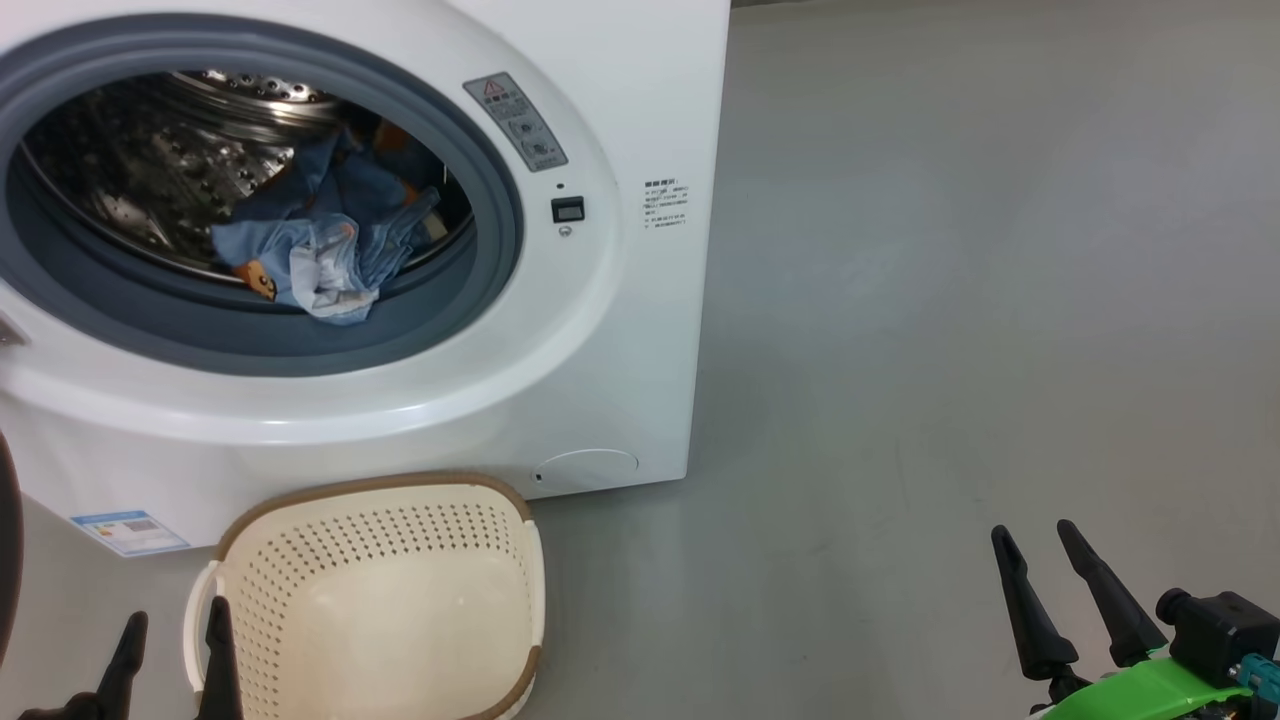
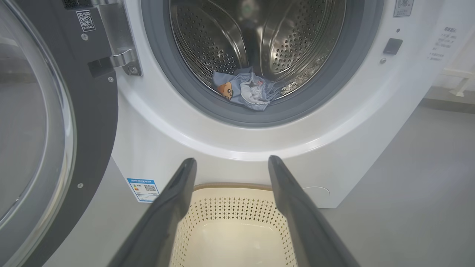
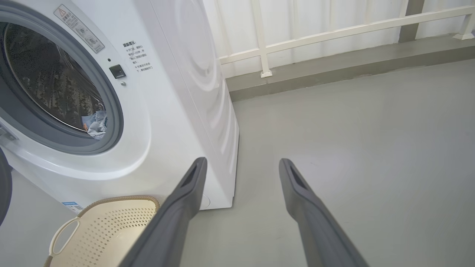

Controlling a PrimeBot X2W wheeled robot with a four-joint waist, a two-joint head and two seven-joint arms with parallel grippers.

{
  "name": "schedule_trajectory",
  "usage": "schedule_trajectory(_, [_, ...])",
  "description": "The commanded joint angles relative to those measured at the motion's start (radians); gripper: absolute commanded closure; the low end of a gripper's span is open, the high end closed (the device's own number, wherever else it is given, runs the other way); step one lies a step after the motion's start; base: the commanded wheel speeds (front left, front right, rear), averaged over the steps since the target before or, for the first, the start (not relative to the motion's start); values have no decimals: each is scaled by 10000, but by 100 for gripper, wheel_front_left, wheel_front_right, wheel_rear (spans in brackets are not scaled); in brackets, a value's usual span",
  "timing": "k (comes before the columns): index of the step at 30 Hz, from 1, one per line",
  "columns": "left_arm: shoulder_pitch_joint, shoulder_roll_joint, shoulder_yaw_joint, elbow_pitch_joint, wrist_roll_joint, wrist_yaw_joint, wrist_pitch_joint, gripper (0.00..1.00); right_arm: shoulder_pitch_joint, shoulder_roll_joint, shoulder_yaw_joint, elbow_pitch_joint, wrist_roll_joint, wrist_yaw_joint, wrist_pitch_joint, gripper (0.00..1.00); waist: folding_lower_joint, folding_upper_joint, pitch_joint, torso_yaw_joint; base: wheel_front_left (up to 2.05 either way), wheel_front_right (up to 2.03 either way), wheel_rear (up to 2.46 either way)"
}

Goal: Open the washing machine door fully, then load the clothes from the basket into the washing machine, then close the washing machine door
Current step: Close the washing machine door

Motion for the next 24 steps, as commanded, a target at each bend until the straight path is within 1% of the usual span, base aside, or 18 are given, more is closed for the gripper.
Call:
schedule_trajectory(1, [-327, 156, 384, -213, 84, -15, -64, 0, -127, -137, 188, -257, 23, 16, -76, 0, 0, 0, 12, 5, -76, 76, 0])
schedule_trajectory(5, [-353, 154, 366, -203, 62, -15, -64, 0, -146, -140, 198, -251, 9, 16, -76, 0, 0, 0, 45, 18, -110, 110, 0])
schedule_trajectory(11, [-328, 177, 383, -242, -18, -15, -65, 0, -173, -127, 203, -252, 4, 16, -76, 0, 0, 0, 80, 45, -162, 161, 0])
schedule_trajectory(15, [-315, 190, 411, -333, -101, -15, -65, 0, -179, -122, 191, -252, 1, 16, -76, 0, 0, 0, 97, 69, -118, 118, 0])
schedule_trajectory(19, [-293, 198, 356, -405, -118, -15, -65, 0, -167, -122, 195, -238, -14, 16, -76, 0, 0, 0, 83, 103, -64, 64, 0])
schedule_trajectory(24, [-290, 210, 186, -432, -173, -15, -65, 0, -162, -161, 264, -220, -44, 16, -76, 0, 0, 0, 27, 185, -10, 10, 0])
